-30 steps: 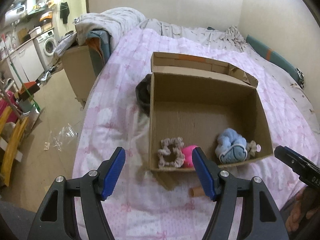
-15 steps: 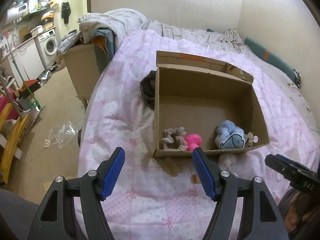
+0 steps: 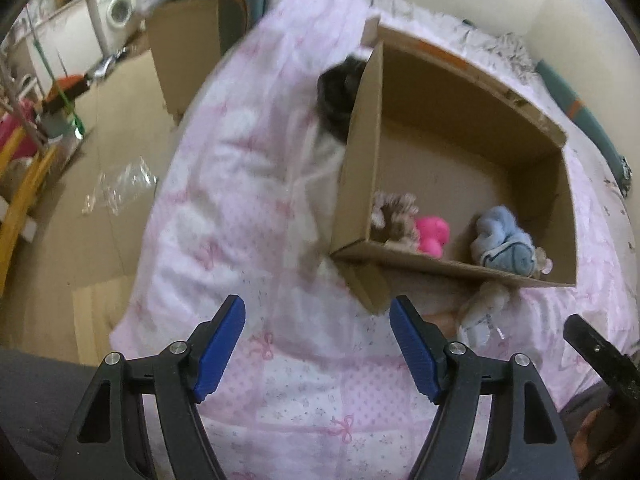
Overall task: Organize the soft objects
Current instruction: 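Move both grippers back out of the box toward the remaining items, then grasp the translucent beige item on the sheet with the left gripper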
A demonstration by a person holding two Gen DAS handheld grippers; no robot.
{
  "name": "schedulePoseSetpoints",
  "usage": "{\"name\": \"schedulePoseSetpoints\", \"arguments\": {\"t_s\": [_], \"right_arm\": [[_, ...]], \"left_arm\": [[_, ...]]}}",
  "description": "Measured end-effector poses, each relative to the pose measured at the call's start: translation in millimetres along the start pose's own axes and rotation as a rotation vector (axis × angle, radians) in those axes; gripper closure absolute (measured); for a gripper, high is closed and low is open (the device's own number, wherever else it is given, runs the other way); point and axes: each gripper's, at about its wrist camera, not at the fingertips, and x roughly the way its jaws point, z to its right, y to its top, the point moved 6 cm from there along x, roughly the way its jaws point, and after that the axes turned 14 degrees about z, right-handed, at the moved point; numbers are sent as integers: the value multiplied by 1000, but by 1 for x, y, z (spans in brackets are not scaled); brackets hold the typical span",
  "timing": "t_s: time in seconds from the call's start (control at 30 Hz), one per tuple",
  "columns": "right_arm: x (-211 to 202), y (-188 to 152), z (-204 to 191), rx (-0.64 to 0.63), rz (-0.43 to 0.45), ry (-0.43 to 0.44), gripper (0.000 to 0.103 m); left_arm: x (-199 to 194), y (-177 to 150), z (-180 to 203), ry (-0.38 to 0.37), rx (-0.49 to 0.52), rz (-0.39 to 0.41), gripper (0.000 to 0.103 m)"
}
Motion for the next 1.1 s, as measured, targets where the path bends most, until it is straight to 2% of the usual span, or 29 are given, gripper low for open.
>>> {"name": "schedulePoseSetpoints", "arguments": {"t_s": [0.2, 0.3, 0.4, 0.47, 0.53, 0.67, 0.77, 0.83, 0.93, 1.1], "right_arm": [[9, -1, 10, 58, -26, -15, 15], [13, -3, 11, 63, -46, -22, 15], [15, -5, 10, 71, -60, -10, 15], [15, -6, 10, 68, -65, -4, 15], [17, -6, 9, 67, -68, -1, 15], [20, -6, 11, 89, -77, 3, 15], [21, -7, 11, 96, -82, 8, 15], [22, -7, 11, 91, -86, 8, 15], [23, -9, 10, 85, -90, 5, 15], [24, -10, 10, 80, -91, -2, 15]], "left_arm": [[21, -13, 22, -16, 49, -48, 31], [28, -16, 34, -52, 39, -38, 31], [39, -17, 40, -34, 20, -9, 31], [50, -21, 40, -25, -10, 2, 36], [60, -22, 42, -24, -21, 1, 46], [78, -28, 42, 4, -3, -20, 52], [81, -25, 46, -23, -12, -5, 58], [84, -25, 48, -31, 2, -12, 73], [88, -22, 47, -41, -23, -26, 84], [84, -19, 48, -49, -3, -35, 88]]}}
